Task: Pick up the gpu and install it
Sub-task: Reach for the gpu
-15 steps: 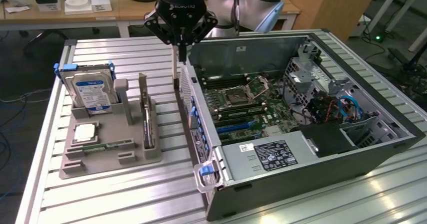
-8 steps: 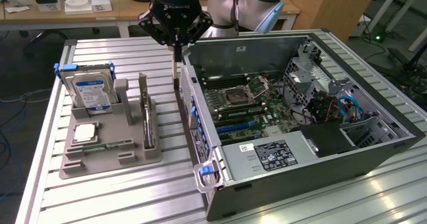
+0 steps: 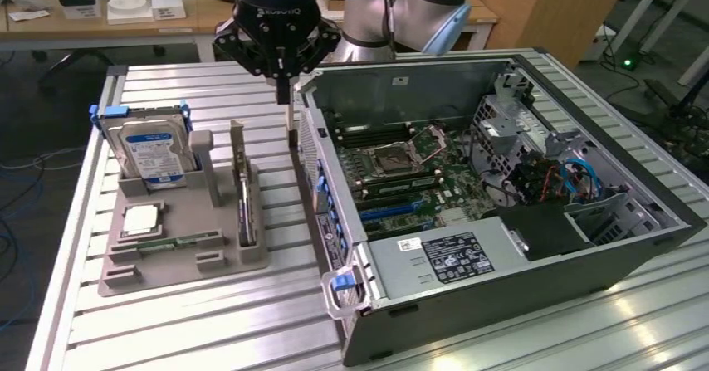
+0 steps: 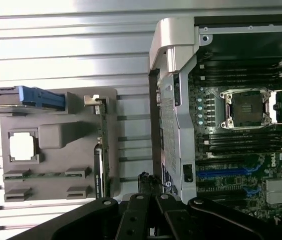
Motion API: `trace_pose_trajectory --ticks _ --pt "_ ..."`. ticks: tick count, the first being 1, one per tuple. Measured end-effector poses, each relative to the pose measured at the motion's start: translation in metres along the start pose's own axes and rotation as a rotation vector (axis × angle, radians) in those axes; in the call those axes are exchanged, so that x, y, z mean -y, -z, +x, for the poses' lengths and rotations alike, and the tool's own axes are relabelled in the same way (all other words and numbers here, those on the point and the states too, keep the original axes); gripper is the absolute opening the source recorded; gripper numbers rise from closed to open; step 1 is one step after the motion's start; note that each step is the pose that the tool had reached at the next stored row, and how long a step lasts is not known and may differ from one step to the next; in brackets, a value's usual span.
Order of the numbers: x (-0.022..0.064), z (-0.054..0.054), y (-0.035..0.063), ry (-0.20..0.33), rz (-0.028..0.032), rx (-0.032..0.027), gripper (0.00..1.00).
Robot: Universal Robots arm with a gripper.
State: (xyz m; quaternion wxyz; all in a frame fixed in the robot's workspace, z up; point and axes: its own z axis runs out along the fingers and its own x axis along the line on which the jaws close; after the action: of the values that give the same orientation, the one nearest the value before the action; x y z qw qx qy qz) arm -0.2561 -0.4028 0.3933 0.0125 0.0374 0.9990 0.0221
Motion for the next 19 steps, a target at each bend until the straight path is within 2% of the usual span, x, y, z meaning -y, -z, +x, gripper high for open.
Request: trace_pose_trajectory --ticks 19 --pt "0.0035 0.029 0.0008 0.0 0.0 0.0 0.11"
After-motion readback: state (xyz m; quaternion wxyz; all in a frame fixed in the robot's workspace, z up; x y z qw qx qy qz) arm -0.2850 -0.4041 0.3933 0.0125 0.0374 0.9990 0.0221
